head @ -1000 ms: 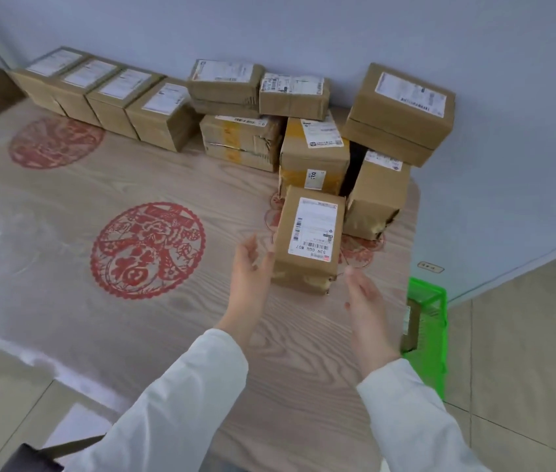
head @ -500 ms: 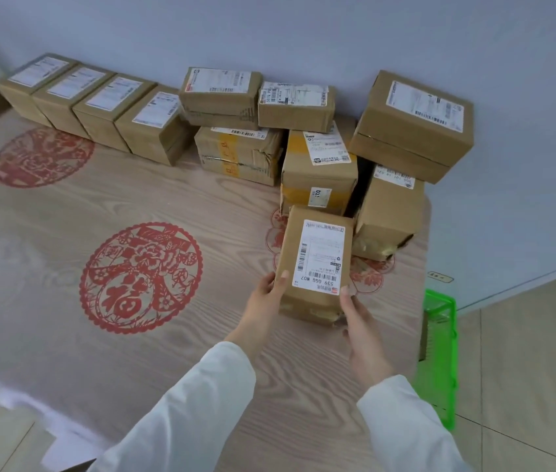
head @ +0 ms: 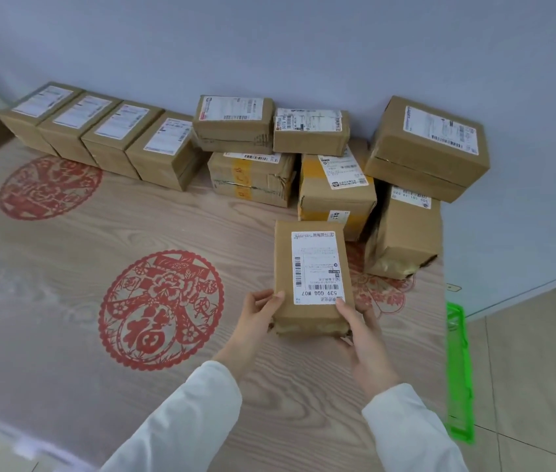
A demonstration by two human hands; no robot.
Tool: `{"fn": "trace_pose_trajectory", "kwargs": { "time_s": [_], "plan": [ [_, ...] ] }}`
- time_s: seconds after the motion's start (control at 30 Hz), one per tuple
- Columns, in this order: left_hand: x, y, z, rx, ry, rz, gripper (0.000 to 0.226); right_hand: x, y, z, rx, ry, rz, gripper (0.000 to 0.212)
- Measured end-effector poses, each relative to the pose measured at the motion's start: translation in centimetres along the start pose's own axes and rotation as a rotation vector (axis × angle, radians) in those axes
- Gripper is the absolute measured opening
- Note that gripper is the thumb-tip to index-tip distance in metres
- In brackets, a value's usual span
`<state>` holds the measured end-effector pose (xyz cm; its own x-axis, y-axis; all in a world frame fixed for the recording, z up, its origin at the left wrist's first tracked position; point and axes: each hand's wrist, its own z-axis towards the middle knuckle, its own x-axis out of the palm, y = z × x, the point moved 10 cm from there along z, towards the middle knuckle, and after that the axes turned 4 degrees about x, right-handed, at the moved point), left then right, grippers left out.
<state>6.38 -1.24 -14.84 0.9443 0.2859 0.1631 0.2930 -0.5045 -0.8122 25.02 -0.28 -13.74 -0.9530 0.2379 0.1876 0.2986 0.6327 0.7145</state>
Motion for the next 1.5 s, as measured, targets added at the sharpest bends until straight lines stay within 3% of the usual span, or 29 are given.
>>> {"fn": "trace_pose_trajectory", "kwargs": {
  "time_s": [0.17,0.27,0.33,0.43,0.53,0.7,0.83,0.87,0.93,1.0,1.1,1.2,1.37,1.5],
  "plan": [
    [-7.0,-2.2,1.6,-0.044,0.035,-0.180,0.061,5.2,-1.7,-2.3,-0.017,0.032,-0.022,0.024],
    [-12.6,-4.3,2.4,-0.033,0.041,-0.158,0.083,8.4,-3.1,-3.8,-0.028,0.050,-0.012,0.031],
    [-14.9,-5.4,2.5,-0.039,0.080,-0.124,0.091,9.8,-3.9,-4.5,-0.044,0.054,0.000,0.018],
    [-17.1,-7.3,2.8,-0.021,0.158,-0.050,0.072,11.5,-5.5,-5.2,-0.050,0.046,0.006,0.004],
    [-17.5,-8.1,2.9,-0.022,0.273,0.076,0.073,12.9,-6.2,-6.0,-0.059,0.072,-0.007,0.009],
    [-17.9,-8.3,2.3,-0.074,0.379,0.147,0.047,13.3,-6.2,-6.2,-0.061,0.088,-0.055,0.015],
    [-18.8,-8.2,1.8,-0.093,0.365,0.181,0.053,13.7,-5.7,-5.7,-0.080,0.069,-0.051,0.012],
    [-19.2,-7.9,1.8,-0.098,0.339,0.169,0.061,13.8,-5.6,-5.6,-0.084,0.060,-0.036,0.019],
    [-20.1,-7.6,1.9,-0.083,0.253,0.116,0.078,14.1,-6.1,-5.5,-0.072,0.046,0.000,0.061],
    [-20.9,-7.2,1.9,-0.051,0.159,0.039,0.077,14.3,-7.2,-5.5,-0.044,0.036,0.019,0.093],
    [-21.0,-6.3,1.3,0.010,0.076,-0.096,0.053,15.4,-9.6,-6.1,-0.007,0.082,0.109,0.104],
    [-19.4,-5.4,0.3,0.035,0.094,-0.219,0.047,17.6,-10.7,-6.5,-0.023,0.147,0.163,0.104],
    [-16.8,-3.1,0.3,0.097,0.305,-0.115,0.093,19.1,-9.6,-3.6,-0.152,0.138,0.392,0.108],
    [-16.4,-0.8,1.2,0.117,0.407,0.005,0.126,18.0,-8.8,-1.7,-0.270,0.155,0.379,0.085]
  ]
}}
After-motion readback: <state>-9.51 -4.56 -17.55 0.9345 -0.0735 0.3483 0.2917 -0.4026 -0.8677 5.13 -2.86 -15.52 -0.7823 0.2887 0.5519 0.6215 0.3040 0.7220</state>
